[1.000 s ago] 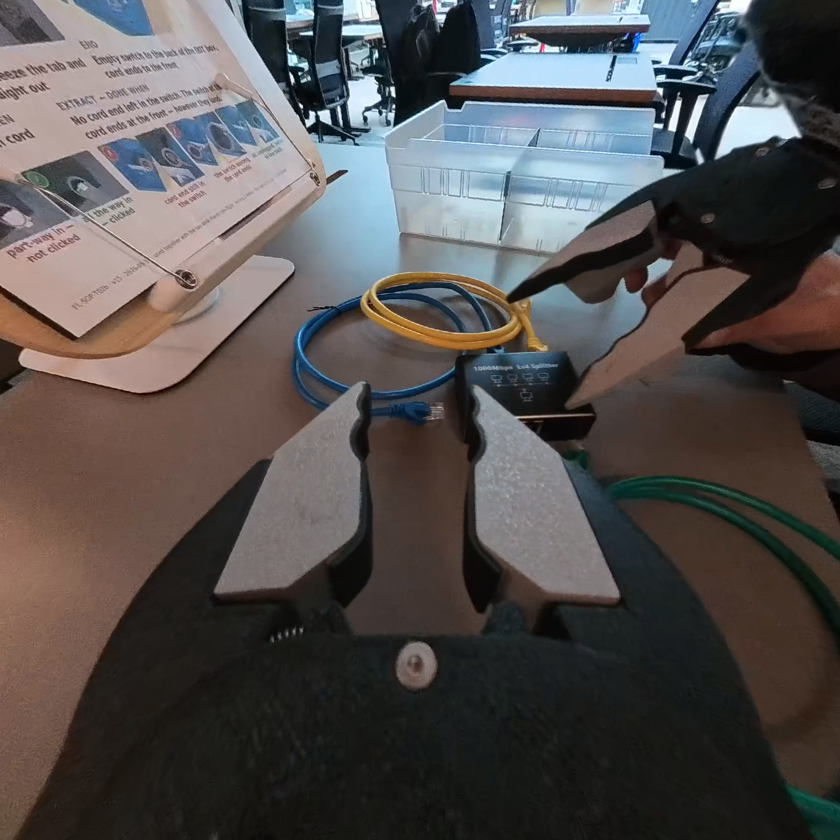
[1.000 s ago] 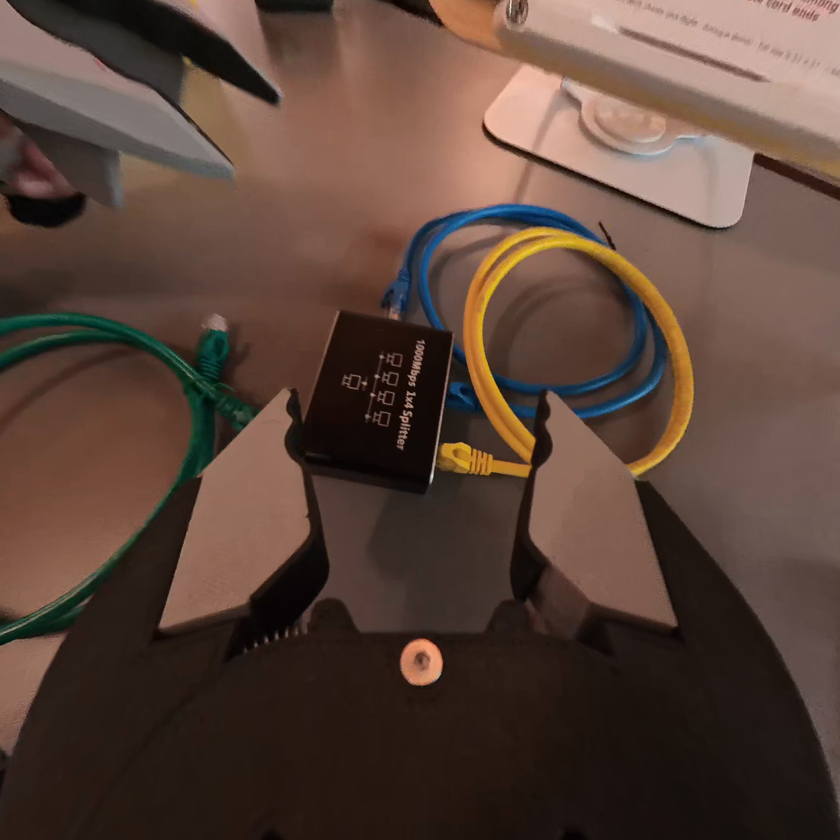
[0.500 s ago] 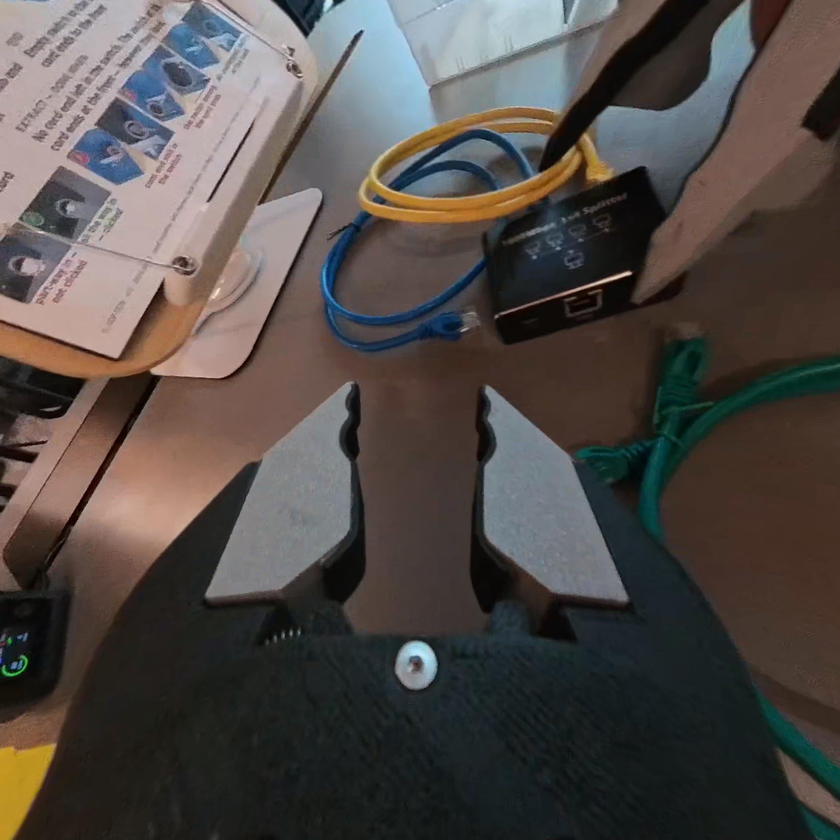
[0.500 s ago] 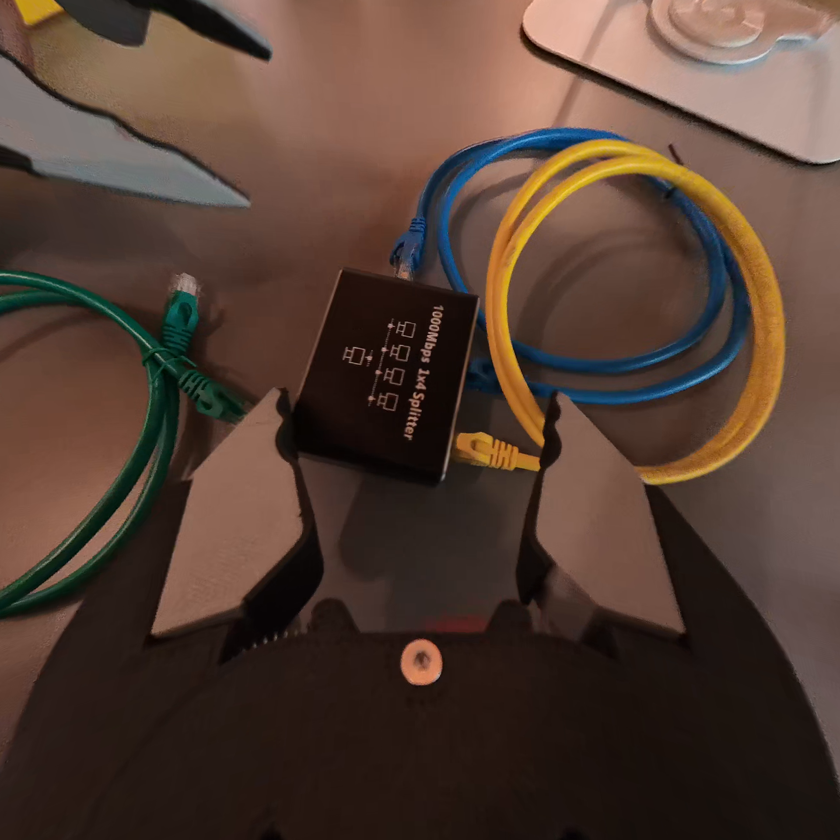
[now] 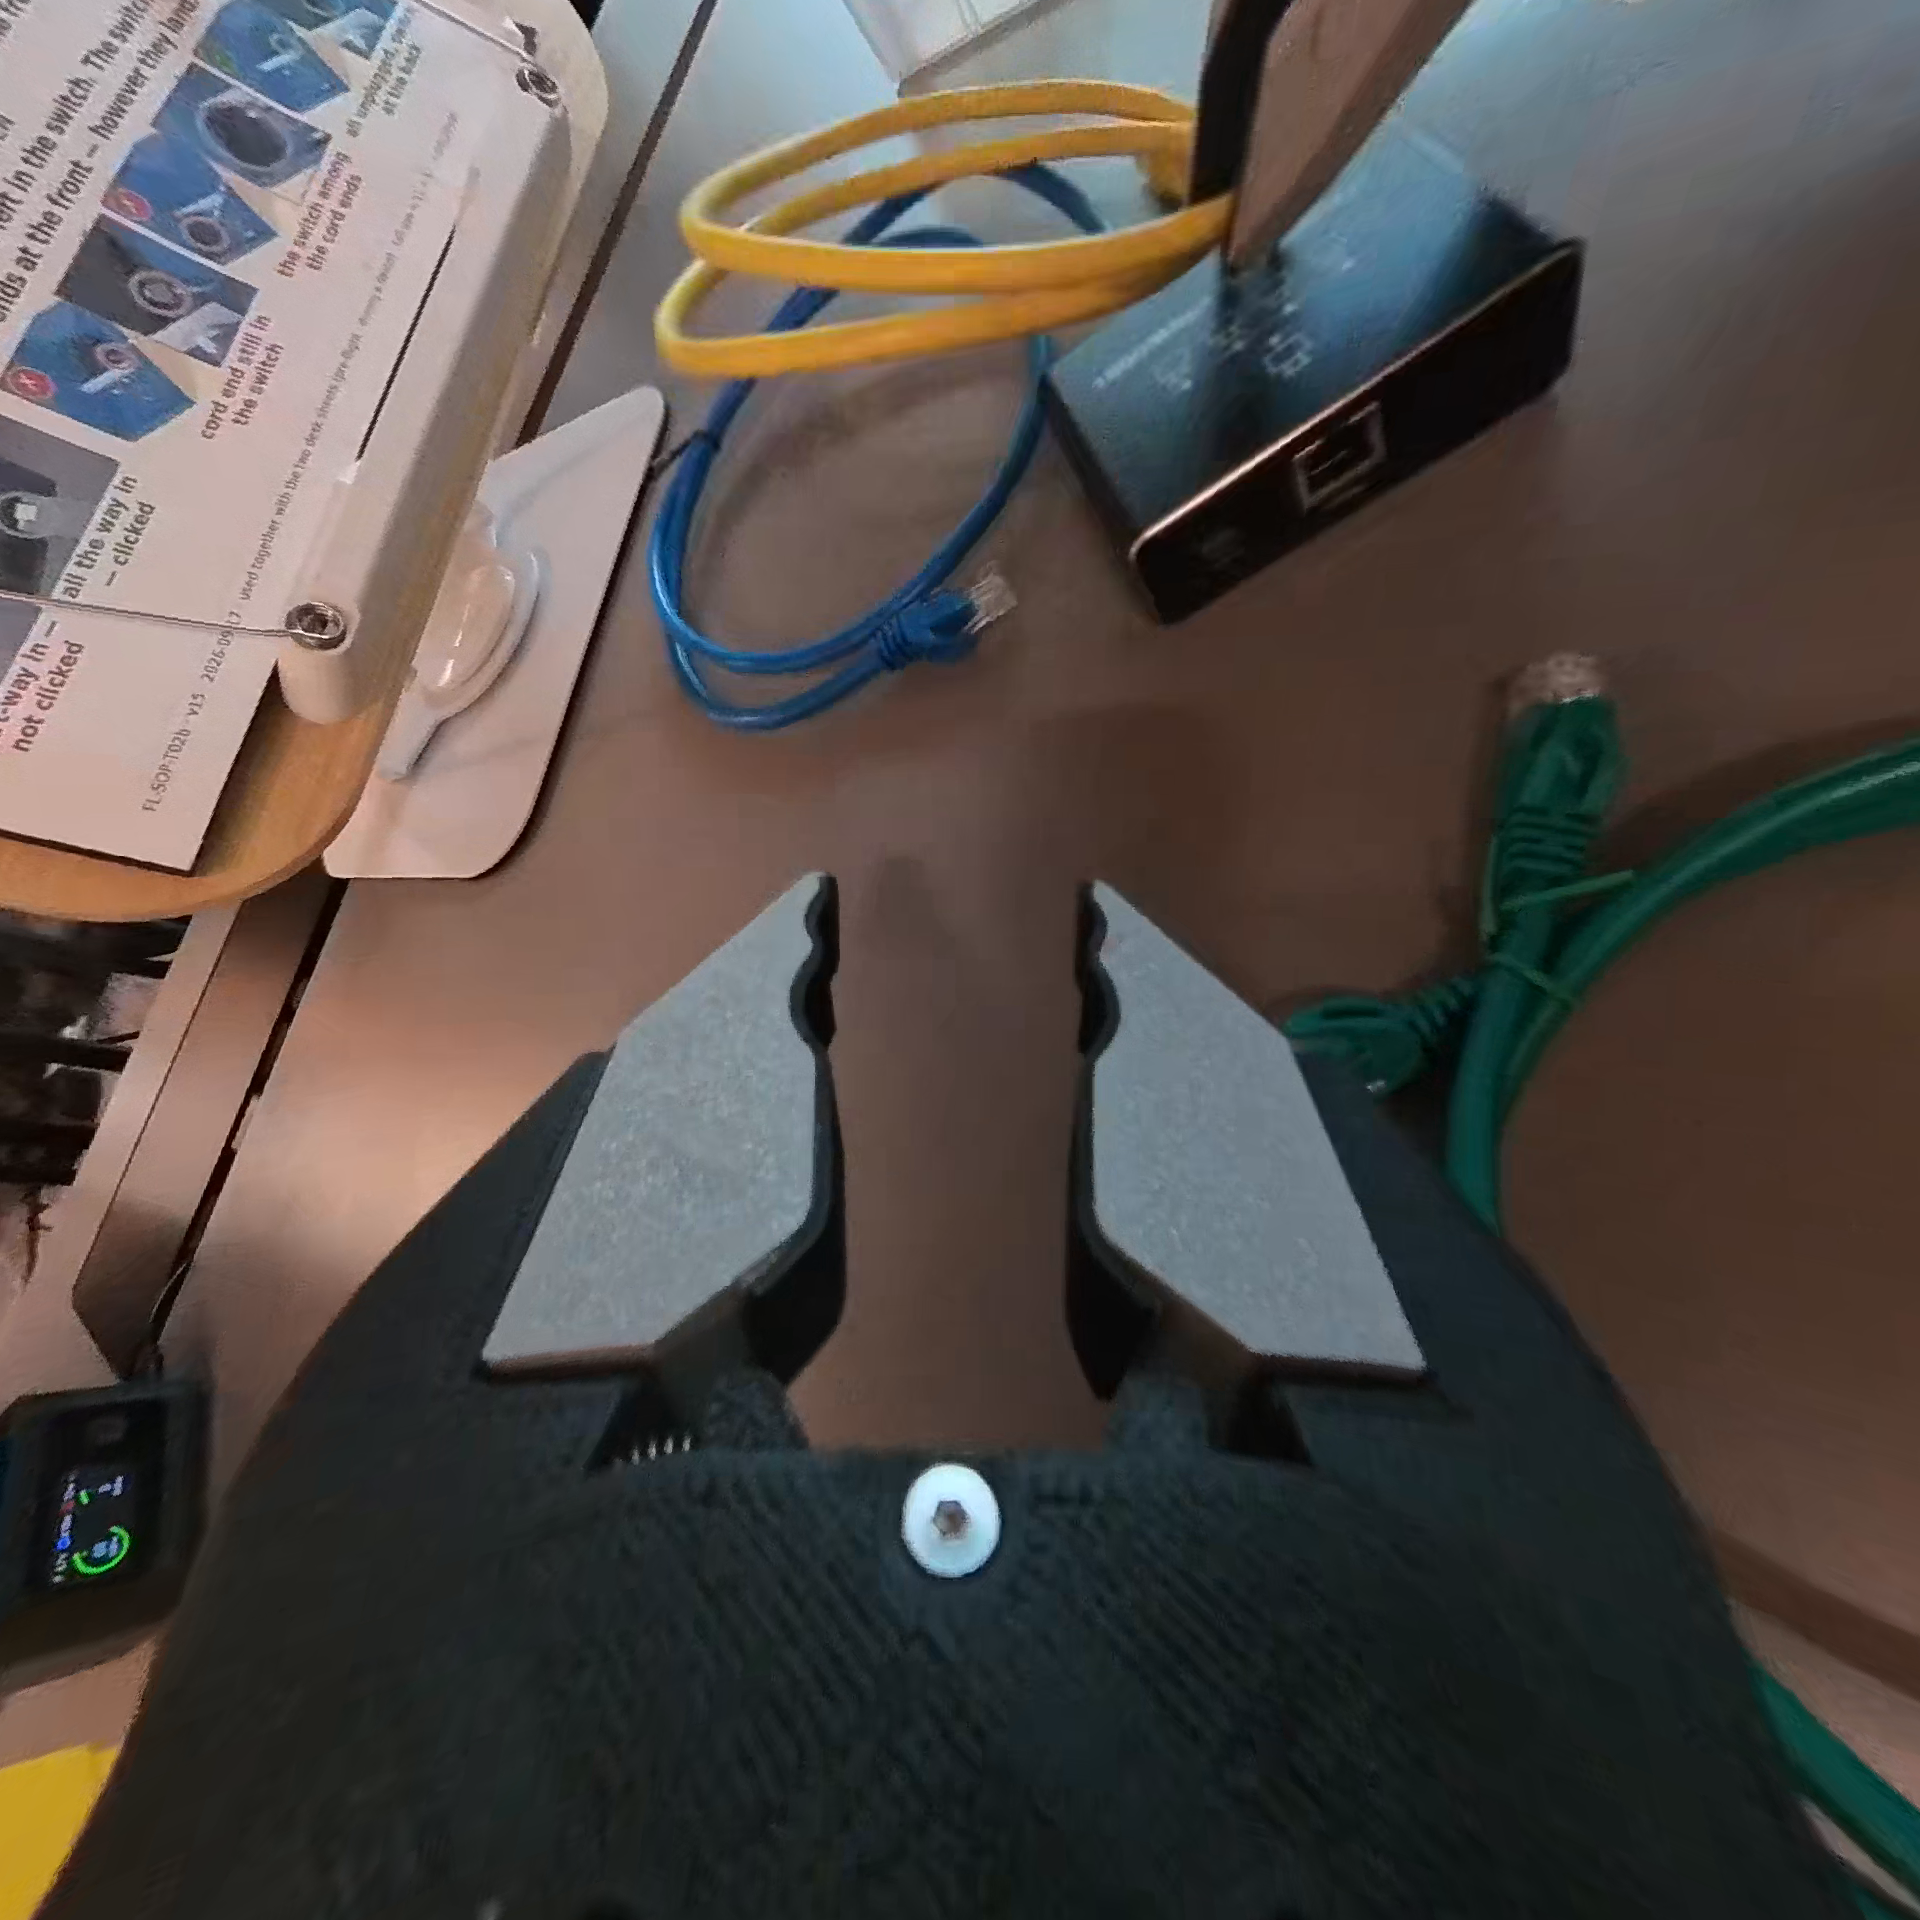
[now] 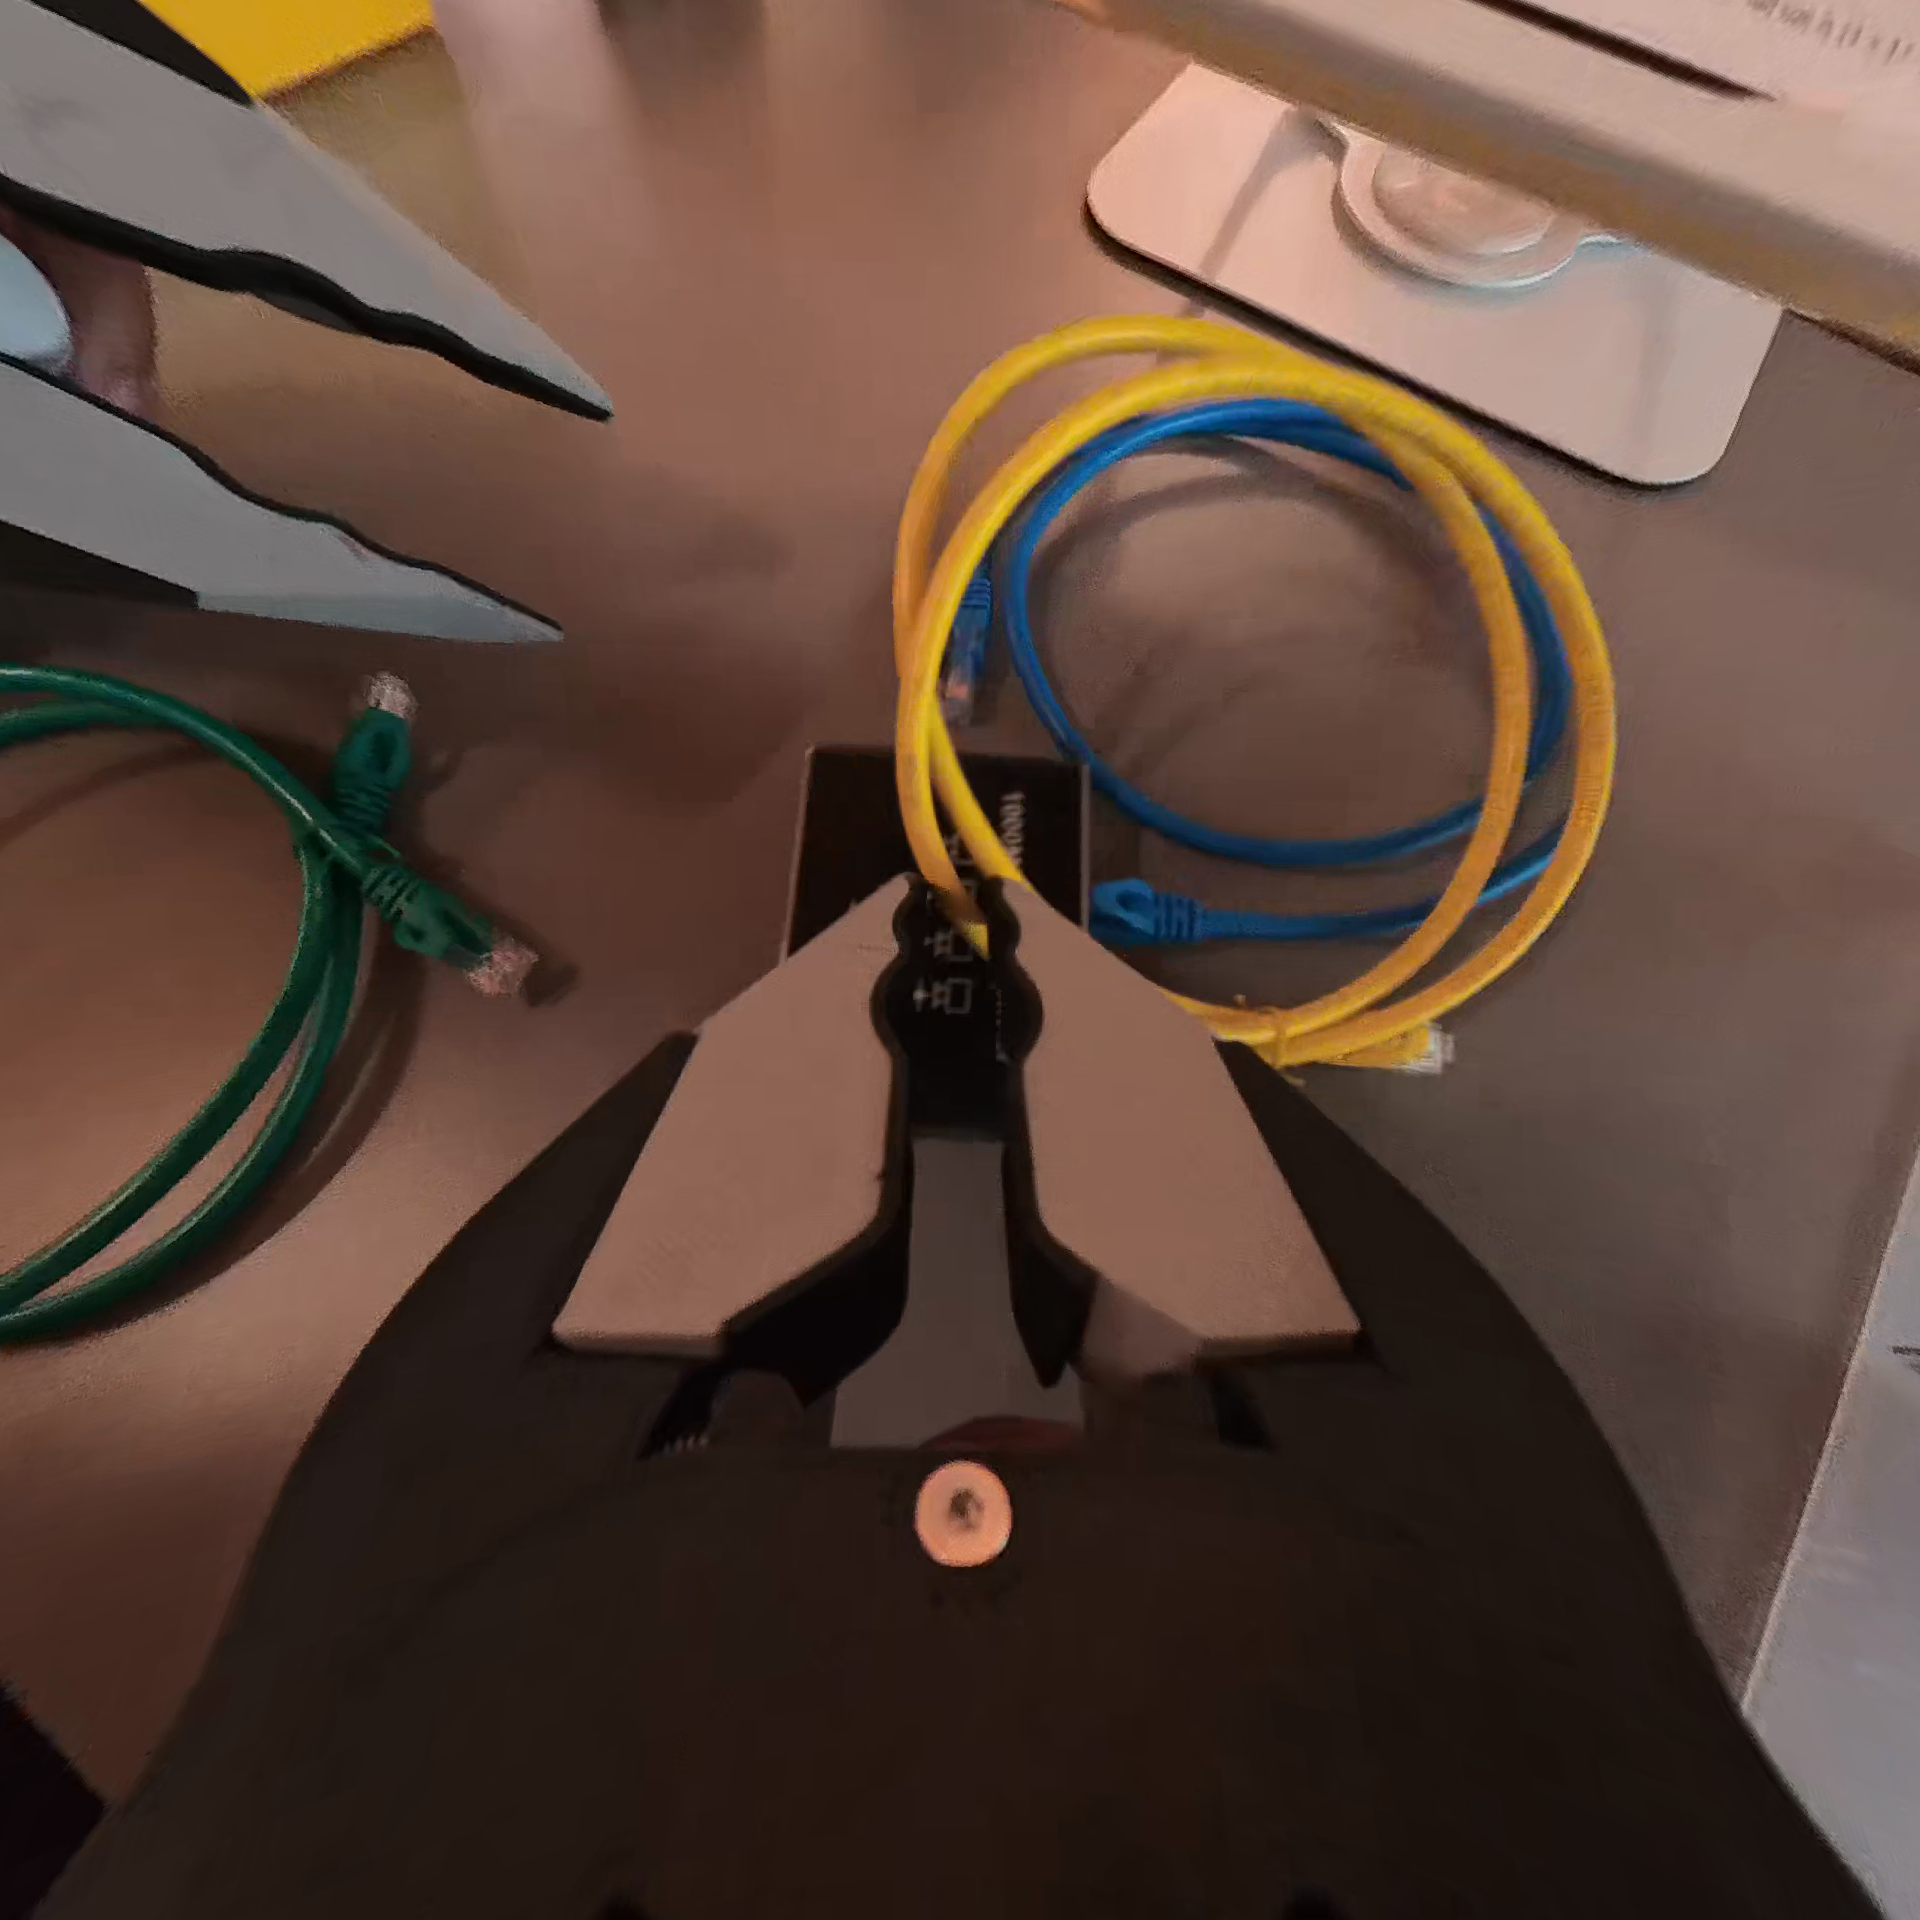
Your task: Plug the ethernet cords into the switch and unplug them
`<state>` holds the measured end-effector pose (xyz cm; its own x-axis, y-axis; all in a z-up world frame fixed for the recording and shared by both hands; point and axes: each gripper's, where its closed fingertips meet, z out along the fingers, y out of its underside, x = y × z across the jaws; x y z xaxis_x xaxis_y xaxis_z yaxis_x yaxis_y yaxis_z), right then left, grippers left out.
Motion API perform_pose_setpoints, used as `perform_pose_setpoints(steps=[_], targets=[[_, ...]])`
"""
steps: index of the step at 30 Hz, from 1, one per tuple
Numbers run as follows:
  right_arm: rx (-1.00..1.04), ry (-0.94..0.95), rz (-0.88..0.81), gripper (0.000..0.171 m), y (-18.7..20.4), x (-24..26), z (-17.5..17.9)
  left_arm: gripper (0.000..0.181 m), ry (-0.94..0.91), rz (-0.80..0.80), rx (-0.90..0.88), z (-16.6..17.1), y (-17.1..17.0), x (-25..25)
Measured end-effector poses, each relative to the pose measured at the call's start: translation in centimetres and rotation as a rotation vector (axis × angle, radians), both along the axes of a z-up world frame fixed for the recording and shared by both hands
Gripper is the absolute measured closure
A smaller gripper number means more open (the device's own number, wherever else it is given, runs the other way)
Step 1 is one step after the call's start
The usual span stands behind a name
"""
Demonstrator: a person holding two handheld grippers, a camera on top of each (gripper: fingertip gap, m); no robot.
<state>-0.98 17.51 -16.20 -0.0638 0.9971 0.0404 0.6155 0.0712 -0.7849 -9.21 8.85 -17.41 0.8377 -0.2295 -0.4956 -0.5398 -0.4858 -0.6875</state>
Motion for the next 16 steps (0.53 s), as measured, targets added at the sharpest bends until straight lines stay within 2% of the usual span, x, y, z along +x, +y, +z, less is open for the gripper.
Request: perform_pose_setpoints(steps=[1, 2, 3, 7, 10, 12, 16], targets=[[-0.021, 0.017, -0.007, 0.153, 0.0, 0.2, 0.2, 0.139, 0.002, 0.000, -0.002, 0.0, 0.0, 0.0], [-0.036, 0.029, -0.024, 0.129, 0.1, 0.4, 0.4, 0.139, 0.005, -0.001, -0.002, 0.0, 0.0, 0.0], [-0.044, 0.031, -0.038, 0.115, 0.1, 0.6, 0.4, 0.140, 0.011, 0.000, 0.001, 0.1, 0.0, 0.0], [-0.035, 0.035, -0.055, 0.103, -1.0, 2.1, 0.6, 0.142, 0.020, 0.009, 0.018, 0.6, -0.1, -0.3], [0.074, 0.024, -0.056, 0.100, -1.6, 3.0, 0.3, 0.143, 0.016, 0.017, 0.021, 0.7, -0.1, -0.4], [0.145, -0.026, -0.087, 0.090, -0.8, 3.6, -0.8, 0.143, 0.023, 0.016, 0.016, 0.6, -0.1, -0.3], [0.026, -0.109, -0.076, 0.086, -1.2, 3.6, -3.8, 0.144, 0.035, 0.008, 0.008, 0.4, -0.1, -0.1]])
